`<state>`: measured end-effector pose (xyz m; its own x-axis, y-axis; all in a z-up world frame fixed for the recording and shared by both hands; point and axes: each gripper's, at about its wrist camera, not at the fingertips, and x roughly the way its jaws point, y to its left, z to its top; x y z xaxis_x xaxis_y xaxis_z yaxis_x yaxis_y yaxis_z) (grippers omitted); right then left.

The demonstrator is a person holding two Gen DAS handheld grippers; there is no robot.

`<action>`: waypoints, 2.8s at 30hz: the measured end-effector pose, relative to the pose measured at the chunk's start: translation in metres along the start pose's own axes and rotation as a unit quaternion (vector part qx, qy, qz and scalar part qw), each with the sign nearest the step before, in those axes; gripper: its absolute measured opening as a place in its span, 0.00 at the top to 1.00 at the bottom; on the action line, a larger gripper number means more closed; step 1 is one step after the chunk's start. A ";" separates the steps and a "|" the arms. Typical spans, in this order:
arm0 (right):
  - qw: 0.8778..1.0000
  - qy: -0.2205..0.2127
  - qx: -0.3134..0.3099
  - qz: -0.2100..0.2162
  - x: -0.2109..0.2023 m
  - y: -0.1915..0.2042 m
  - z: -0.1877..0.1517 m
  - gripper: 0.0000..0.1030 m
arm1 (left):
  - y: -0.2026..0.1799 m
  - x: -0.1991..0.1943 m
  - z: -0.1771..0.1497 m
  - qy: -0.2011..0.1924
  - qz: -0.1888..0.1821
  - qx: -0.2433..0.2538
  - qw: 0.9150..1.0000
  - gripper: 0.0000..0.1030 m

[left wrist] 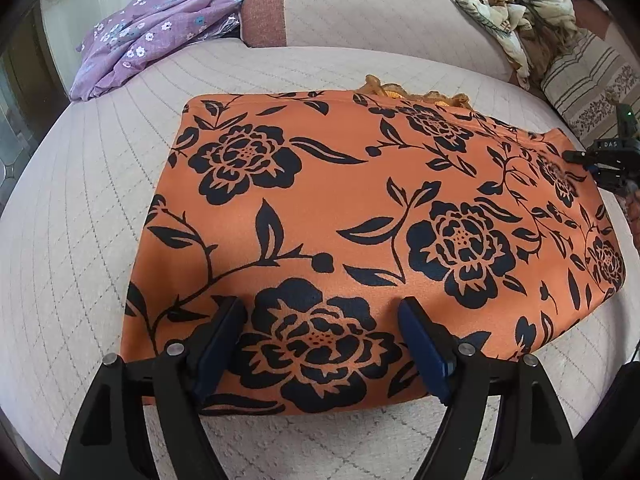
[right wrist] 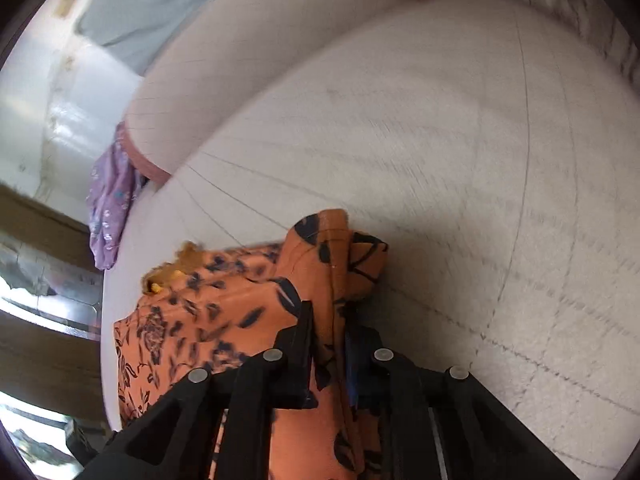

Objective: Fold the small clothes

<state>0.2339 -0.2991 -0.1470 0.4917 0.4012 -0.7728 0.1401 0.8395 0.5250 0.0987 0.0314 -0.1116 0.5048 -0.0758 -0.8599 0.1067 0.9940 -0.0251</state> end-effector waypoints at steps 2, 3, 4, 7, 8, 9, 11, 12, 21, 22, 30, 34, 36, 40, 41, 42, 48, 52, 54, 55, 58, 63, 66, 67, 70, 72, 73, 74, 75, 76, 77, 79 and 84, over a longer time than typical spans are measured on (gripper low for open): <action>0.998 0.004 0.013 -0.057 0.006 -0.015 -0.004 0.80 | -0.002 0.000 0.000 -0.001 0.005 0.005 1.000 0.21; 0.998 0.012 0.036 -0.054 0.009 -0.024 -0.007 0.78 | -0.002 0.000 0.000 0.000 0.005 0.004 1.000 0.21; 0.998 0.006 0.062 -0.029 0.006 -0.032 -0.009 0.75 | -0.001 0.000 0.000 0.001 0.004 0.002 1.000 0.21; 0.997 -0.017 0.057 -0.052 -0.022 -0.022 -0.016 0.50 | 0.001 -0.002 -0.001 0.003 -0.002 -0.004 1.000 0.21; 0.997 -0.036 0.043 -0.047 -0.038 -0.014 -0.022 0.50 | 0.001 -0.003 -0.001 0.004 -0.001 -0.006 1.000 0.21; 0.998 -0.054 0.027 -0.026 -0.056 -0.001 -0.031 0.50 | 0.002 -0.003 -0.001 0.005 -0.001 -0.010 1.000 0.21; 0.998 -0.054 0.007 0.025 -0.078 0.017 -0.051 0.42 | 0.003 -0.007 -0.002 0.008 -0.002 -0.027 1.000 0.21; 0.997 -0.045 -0.002 0.062 -0.086 0.029 -0.070 0.41 | 0.004 -0.010 -0.002 0.009 -0.006 -0.036 0.999 0.21; 0.986 -0.013 0.121 0.110 -0.069 -0.026 -0.157 0.42 | 0.020 -0.061 -0.014 -0.026 -0.011 -0.081 0.996 0.21; 0.986 -0.028 0.110 0.121 -0.078 -0.019 -0.159 0.25 | 0.022 -0.065 -0.016 -0.030 -0.013 -0.086 0.996 0.21; 0.981 -0.040 0.140 0.127 -0.081 -0.022 -0.173 0.30 | 0.024 -0.081 -0.021 -0.043 -0.013 -0.082 0.996 0.21; 0.985 -0.042 0.098 0.136 -0.095 0.006 -0.182 0.28 | 0.026 -0.081 -0.022 -0.041 -0.015 -0.090 0.995 0.21; 0.983 -0.029 0.111 0.142 -0.091 0.009 -0.193 0.28 | 0.027 -0.081 -0.024 -0.041 -0.016 -0.091 0.995 0.21; 0.976 -0.002 0.168 0.138 -0.076 -0.015 -0.219 0.27 | 0.027 -0.075 -0.029 -0.032 -0.014 -0.095 0.995 0.21; 0.975 -0.001 0.173 0.136 -0.075 -0.017 -0.224 0.27 | 0.026 -0.073 -0.030 -0.026 -0.012 -0.094 0.995 0.21; 0.974 -0.004 0.180 0.137 -0.072 -0.019 -0.226 0.27 | 0.025 -0.072 -0.031 -0.023 -0.010 -0.093 0.995 0.21; 0.972 -0.029 0.202 0.120 -0.065 -0.022 -0.208 0.27 | 0.018 -0.074 -0.031 -0.030 -0.005 -0.089 0.996 0.21; 0.958 -0.047 0.247 0.137 -0.066 -0.039 -0.198 0.27 | 0.016 -0.071 -0.032 -0.025 0.001 -0.084 0.996 0.21; 0.955 -0.055 0.256 0.137 -0.063 -0.043 -0.194 0.27 | 0.015 -0.067 -0.032 -0.020 0.003 -0.083 0.996 0.21; 0.953 -0.059 0.262 0.137 -0.060 -0.045 -0.191 0.27 | 0.014 -0.066 -0.032 -0.019 0.005 -0.083 0.996 0.21; 0.954 -0.072 0.261 0.130 -0.059 -0.046 -0.183 0.27 | 0.010 -0.062 -0.031 -0.013 0.008 -0.078 0.997 0.21; 0.973 -0.046 0.211 0.085 -0.043 -0.039 -0.168 0.88 | 0.002 -0.057 -0.029 -0.010 0.017 -0.061 0.998 0.21; 0.982 -0.067 0.161 0.069 -0.057 -0.025 -0.166 0.92 | 0.002 -0.059 -0.026 -0.020 0.026 -0.056 0.998 0.21; 0.985 -0.082 0.142 0.060 -0.067 -0.018 -0.166 0.92 | 0.002 -0.060 -0.024 -0.026 0.029 -0.056 0.998 0.21; 0.991 -0.039 0.124 0.033 -0.054 -0.027 -0.167 0.89 | 0.003 -0.052 -0.015 -0.021 0.032 -0.064 0.997 0.21; 0.986 -0.014 0.151 0.065 -0.043 -0.046 -0.173 0.88 | 0.000 -0.048 -0.010 -0.018 0.033 -0.058 0.998 0.21; 0.984 -0.018 0.160 0.080 -0.051 -0.049 -0.172 0.79 | -0.002 -0.048 -0.009 -0.022 0.035 -0.056 0.998 0.21; 0.986 -0.024 0.149 0.072 -0.060 -0.046 -0.171 0.62 | -0.005 -0.047 -0.006 -0.029 0.036 -0.053 0.998 0.21; 0.989 -0.040 0.128 0.059 -0.073 -0.042 -0.168 0.47 | -0.006 -0.045 -0.004 -0.029 0.035 -0.051 0.998 0.21; 0.991 -0.050 0.117 0.049 -0.081 -0.041 -0.166 0.18 | -0.009 -0.041 0.000 -0.027 0.032 -0.049 0.998 0.21; 0.991 -0.064 0.111 0.042 -0.088 -0.042 -0.164 0.15 | -0.011 -0.038 0.003 -0.026 0.033 -0.047 0.998 0.21; 0.990 -0.085 0.107 0.043 -0.101 -0.048 -0.158 0.15 | -0.017 -0.032 0.007 -0.028 0.029 -0.042 0.998 0.21; 0.988 -0.082 0.098 0.087 -0.092 -0.056 -0.112 0.16 | -0.024 -0.009 0.016 -0.016 0.023 -0.048 0.998 0.21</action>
<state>0.0850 -0.3418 -0.1454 0.6532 0.4554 -0.6049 0.1972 0.6691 0.7166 0.1050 0.0072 -0.0949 0.5343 -0.0314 -0.8447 0.0011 0.9993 -0.0364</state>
